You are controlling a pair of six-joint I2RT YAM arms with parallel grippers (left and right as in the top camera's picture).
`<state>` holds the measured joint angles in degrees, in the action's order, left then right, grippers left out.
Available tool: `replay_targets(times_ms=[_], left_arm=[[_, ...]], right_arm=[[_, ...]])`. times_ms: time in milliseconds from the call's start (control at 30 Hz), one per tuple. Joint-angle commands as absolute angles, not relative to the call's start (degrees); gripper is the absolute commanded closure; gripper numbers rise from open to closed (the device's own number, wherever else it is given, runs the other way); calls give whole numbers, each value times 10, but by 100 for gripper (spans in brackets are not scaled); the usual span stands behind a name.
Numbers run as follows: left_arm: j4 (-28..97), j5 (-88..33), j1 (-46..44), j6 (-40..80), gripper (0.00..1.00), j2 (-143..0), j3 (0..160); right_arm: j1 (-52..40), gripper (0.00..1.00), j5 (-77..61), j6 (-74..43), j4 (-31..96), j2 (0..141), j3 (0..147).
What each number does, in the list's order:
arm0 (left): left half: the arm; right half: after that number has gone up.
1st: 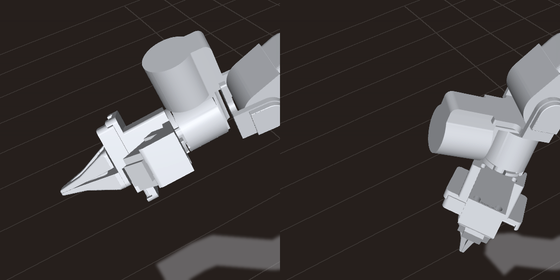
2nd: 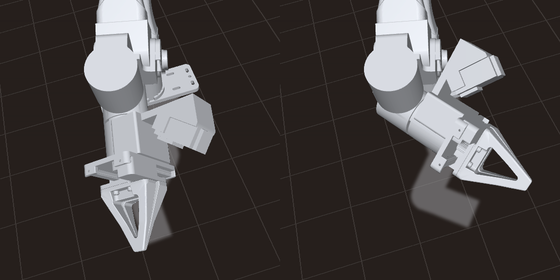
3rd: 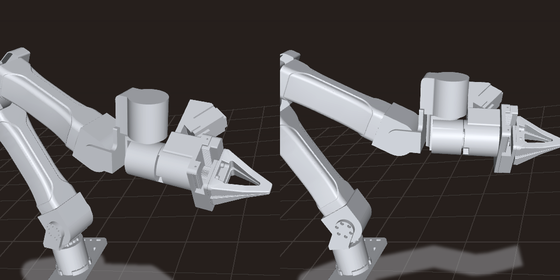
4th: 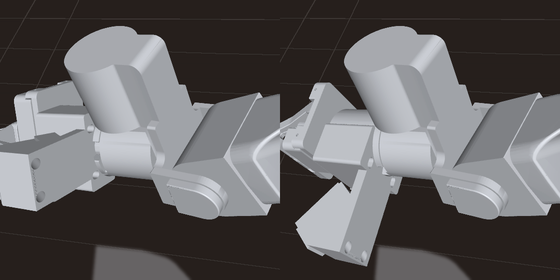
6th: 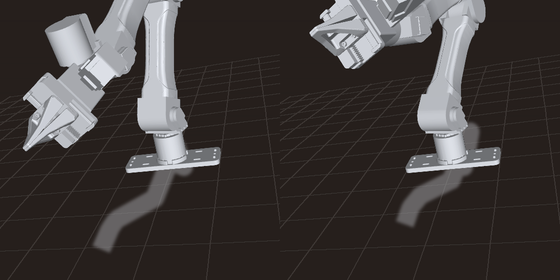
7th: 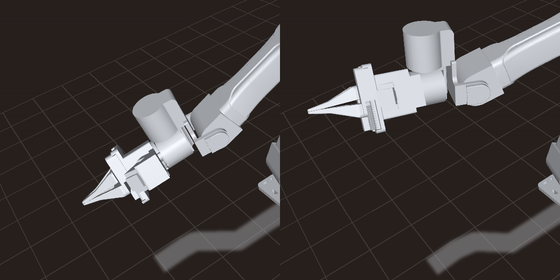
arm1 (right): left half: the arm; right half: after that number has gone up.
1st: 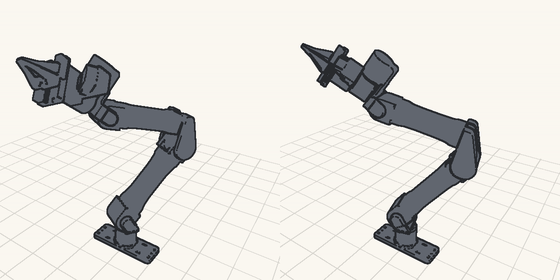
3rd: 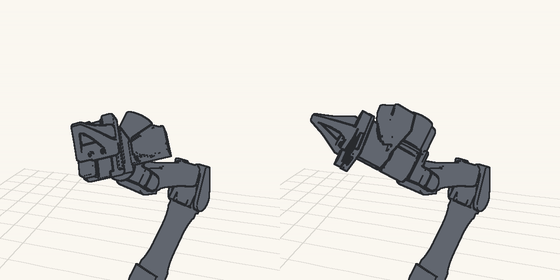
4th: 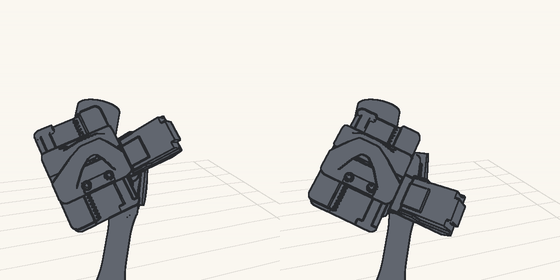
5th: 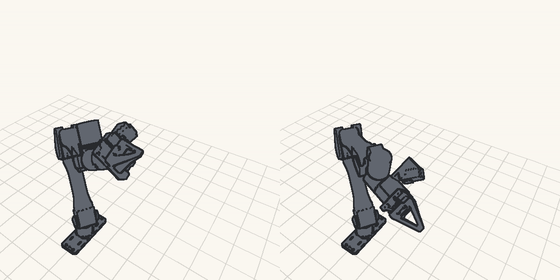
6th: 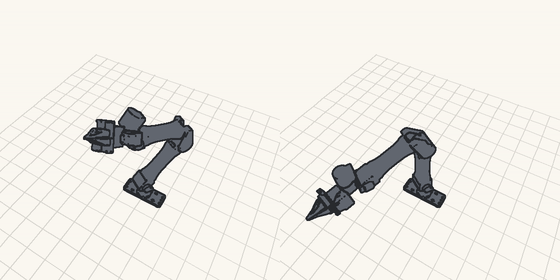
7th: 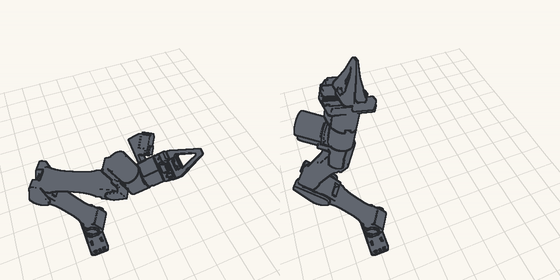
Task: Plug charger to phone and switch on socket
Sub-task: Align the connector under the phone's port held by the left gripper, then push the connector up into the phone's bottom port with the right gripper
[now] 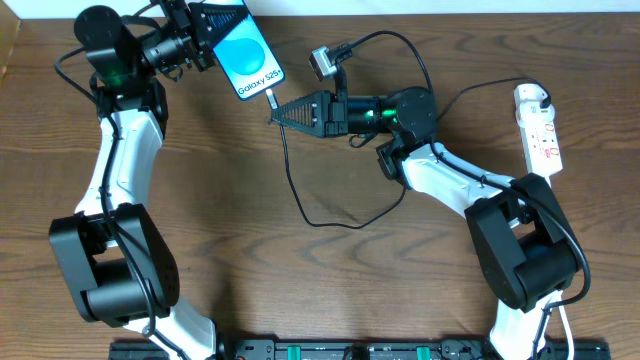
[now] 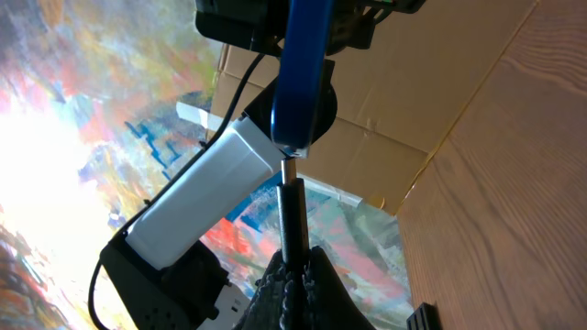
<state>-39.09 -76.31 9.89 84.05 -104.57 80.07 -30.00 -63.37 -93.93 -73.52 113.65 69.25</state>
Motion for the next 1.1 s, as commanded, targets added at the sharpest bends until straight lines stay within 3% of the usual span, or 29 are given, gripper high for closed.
replay_targets(times_ms=[0, 1067], left_arm=[[-398, -757, 95, 850, 92, -1032, 809], [-410, -780, 85, 846, 93, -1032, 809]], right_arm=[[-297, 99, -625, -938, -737, 1135, 695], [-297, 99, -632, -938, -729, 1135, 695]])
